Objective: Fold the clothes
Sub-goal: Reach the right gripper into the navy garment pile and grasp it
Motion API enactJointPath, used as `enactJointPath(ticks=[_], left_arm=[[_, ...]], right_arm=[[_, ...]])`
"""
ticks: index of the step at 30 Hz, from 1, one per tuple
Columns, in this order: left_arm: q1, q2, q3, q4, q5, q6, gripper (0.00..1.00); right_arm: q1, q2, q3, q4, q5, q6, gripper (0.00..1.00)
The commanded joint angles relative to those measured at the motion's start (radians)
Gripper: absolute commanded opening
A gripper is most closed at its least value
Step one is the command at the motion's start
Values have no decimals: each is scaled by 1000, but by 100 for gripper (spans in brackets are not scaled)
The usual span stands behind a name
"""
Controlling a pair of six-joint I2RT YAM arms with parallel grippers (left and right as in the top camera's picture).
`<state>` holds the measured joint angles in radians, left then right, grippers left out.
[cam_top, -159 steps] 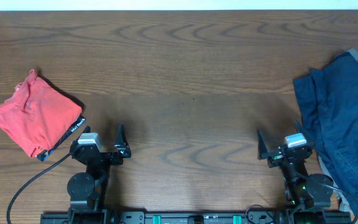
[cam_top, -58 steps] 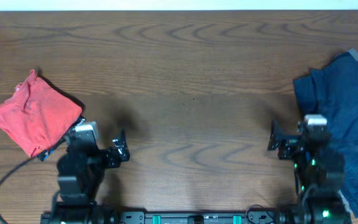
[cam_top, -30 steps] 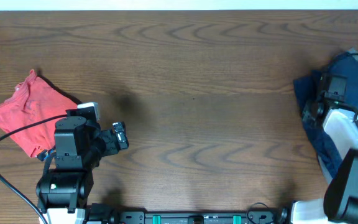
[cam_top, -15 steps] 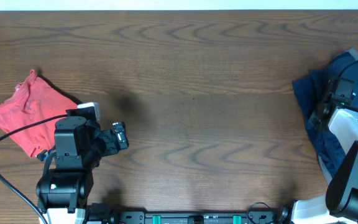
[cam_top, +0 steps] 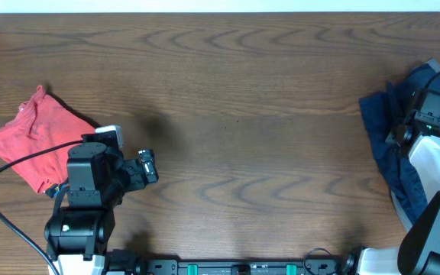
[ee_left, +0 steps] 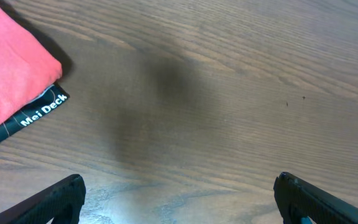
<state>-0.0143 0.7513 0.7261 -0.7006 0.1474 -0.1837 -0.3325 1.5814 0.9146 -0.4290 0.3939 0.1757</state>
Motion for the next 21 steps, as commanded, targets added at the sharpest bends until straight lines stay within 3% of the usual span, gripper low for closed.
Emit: enactJointPath(ticks=[1,9,15,17,19,21], left_arm=[[1,0,22,-3,1,-9,98],[1,0,22,-6,1,-9,98],[1,0,22,-15,1,-8,98],[1,0,22,-17,1,-9,98],[1,0,22,-17,1,-9,98],[1,0,22,-17,0,-8,98]], right_arm=[[-14,-8,8,-1,-38,10,52],[-14,38,-34,14,-63,11,52],[-14,62,-36,25,-73,11,39],[-14,62,-36,27,-73,11,29],[-14,61,-36,29,-73,11,7],[-14,60,-35,29,-74,11,1]])
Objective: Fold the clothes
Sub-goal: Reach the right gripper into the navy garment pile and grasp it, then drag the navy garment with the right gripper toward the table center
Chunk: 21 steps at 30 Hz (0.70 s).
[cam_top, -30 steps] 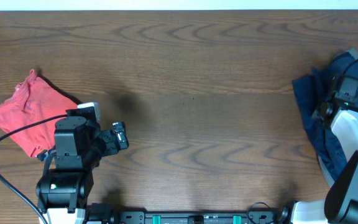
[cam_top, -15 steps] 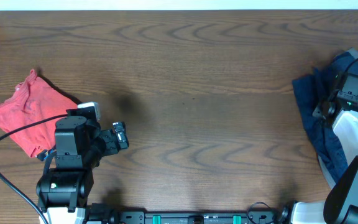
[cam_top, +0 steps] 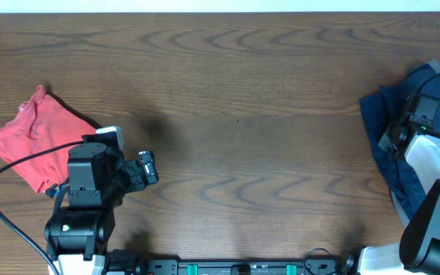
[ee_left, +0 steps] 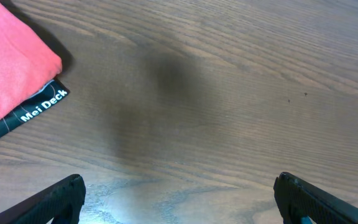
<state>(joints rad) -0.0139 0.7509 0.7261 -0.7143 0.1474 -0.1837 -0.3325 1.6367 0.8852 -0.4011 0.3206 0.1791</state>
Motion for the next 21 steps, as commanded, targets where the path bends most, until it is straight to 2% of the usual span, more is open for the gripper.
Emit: enactJointPath(ticks=[1,5,11,13,16,21], left_arm=[[0,0,22,-3,0,-8,98],[0,0,22,-3,0,-8,98],[0,0,22,-3,0,-9,98],[0,0,22,-3,0,-9,98],[0,0,22,-3,0,-9,98],[0,0,22,-3,0,-9,98]], right_arm=[[-14,0,0,1,-10,8,1],[-13,-67,79,-46,-109,6,1],[-13,-215,389,-285,-241,2,1],[-13,-241,454,-327,-275,-46,1],[-12,-261,490,-380,-343,-100,1],[23,-288,496,-471,-667,-143,1]])
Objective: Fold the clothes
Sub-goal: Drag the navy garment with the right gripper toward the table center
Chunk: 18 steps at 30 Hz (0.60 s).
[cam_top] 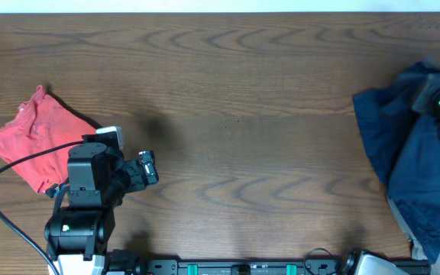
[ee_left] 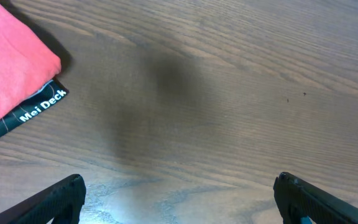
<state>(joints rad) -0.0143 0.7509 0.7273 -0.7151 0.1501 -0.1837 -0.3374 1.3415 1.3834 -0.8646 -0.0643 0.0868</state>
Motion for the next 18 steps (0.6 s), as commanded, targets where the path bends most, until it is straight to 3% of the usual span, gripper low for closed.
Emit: enactJointPath(ticks=[1,4,9,15,16,18], left_arm=[[1,0,21,-2,-2,-9,98],[1,0,21,-2,-2,-9,98],[1,0,21,-2,-2,-9,98],[1,0,21,2,-2,-9,98],[1,0,21,2,-2,-9,98],[1,0,21,2,-2,-9,98]], right_arm=[[43,5,-3,3,-360,-51,1],[101,8,-5,64,-520,-27,1],[236,46,-5,164,-470,16,3],[436,173,-5,448,-456,134,2],[468,200,-5,503,-455,142,4],[520,251,-5,586,-455,144,25]])
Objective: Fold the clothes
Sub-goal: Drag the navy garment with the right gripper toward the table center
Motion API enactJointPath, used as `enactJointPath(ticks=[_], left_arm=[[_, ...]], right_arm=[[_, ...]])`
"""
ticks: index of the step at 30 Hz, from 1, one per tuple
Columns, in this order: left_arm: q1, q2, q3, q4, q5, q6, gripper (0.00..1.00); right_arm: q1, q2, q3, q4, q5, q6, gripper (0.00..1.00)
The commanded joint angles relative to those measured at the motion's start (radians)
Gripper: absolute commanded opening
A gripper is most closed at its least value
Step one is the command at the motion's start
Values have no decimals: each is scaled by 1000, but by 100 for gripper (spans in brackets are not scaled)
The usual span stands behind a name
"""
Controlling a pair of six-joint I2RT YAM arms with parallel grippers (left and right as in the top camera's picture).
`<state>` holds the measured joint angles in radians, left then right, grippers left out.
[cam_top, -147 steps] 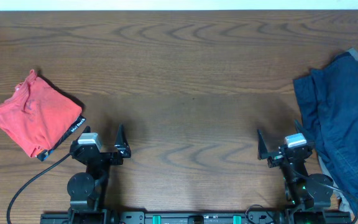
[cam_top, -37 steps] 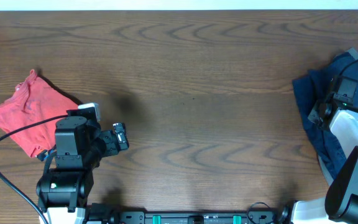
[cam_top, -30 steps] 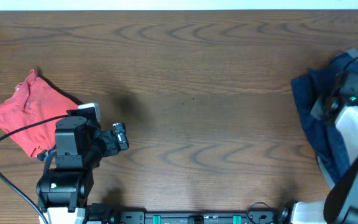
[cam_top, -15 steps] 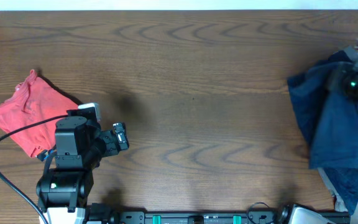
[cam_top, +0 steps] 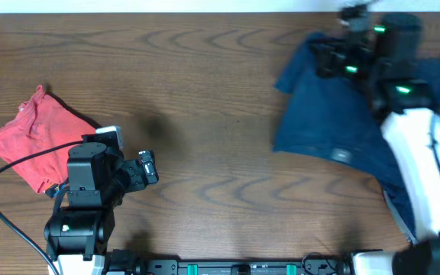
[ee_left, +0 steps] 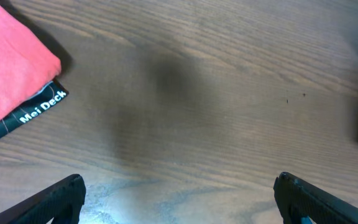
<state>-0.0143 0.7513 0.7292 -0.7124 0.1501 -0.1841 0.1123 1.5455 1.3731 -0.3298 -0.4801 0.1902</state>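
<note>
A blue garment [cam_top: 334, 122] hangs and drapes across the right half of the table, its upper part raised. My right gripper [cam_top: 328, 58] is at the far right-centre, shut on the garment's top edge. A folded red garment [cam_top: 33, 141] lies at the left; the left wrist view shows its corner [ee_left: 8, 68] with a black "Mei Deck" strap [ee_left: 33, 113] under it. My left gripper [cam_top: 149, 166] rests low beside the red garment, its fingers [ee_left: 58, 199] wide apart over bare wood, so the left gripper [ee_left: 179, 202] is open and holds nothing.
The wooden table [cam_top: 205, 92] runs to a pale far edge at the top. The left arm's black cable [cam_top: 6, 179] loops over the red garment. The white right arm [cam_top: 426, 168] lies over the blue cloth's right part. A dark blur shows at the wrist view's right edge.
My right gripper has gone from the far right edge to the upper right-centre, and the blue garment has come with it, now spread toward the table's middle. The left arm has not moved.
The blue garment lay bunched at the right edge with my right gripper down on it. Then the gripper was higher at the right edge with the cloth stretched below it. Now it holds the cloth out over the table. The left gripper stayed open beside the red garment throughout.
</note>
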Motion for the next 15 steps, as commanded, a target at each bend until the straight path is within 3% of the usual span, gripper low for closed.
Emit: enactJointPath(ticks=[1,2,4,8,11,15], left_arm=[[1,0,19,-1,-2,-8,98],[1,0,19,-1,-2,-8,98],[1,0,19,-2,-2,-8,98],[1,0,19,-2,-1,-10,98],[1,0,19,14,-1,-87,98],[1,16,19,65,55,-182,98]], right_arm=[[92,72,5,73,-20,41,47],[106,90,5,75,13,41,70],[121,116,5,35,117,42,99],[107,122,5,-143,372,43,99],[65,101,5,-319,592,90,99],[-21,85,5,-511,692,121,99]])
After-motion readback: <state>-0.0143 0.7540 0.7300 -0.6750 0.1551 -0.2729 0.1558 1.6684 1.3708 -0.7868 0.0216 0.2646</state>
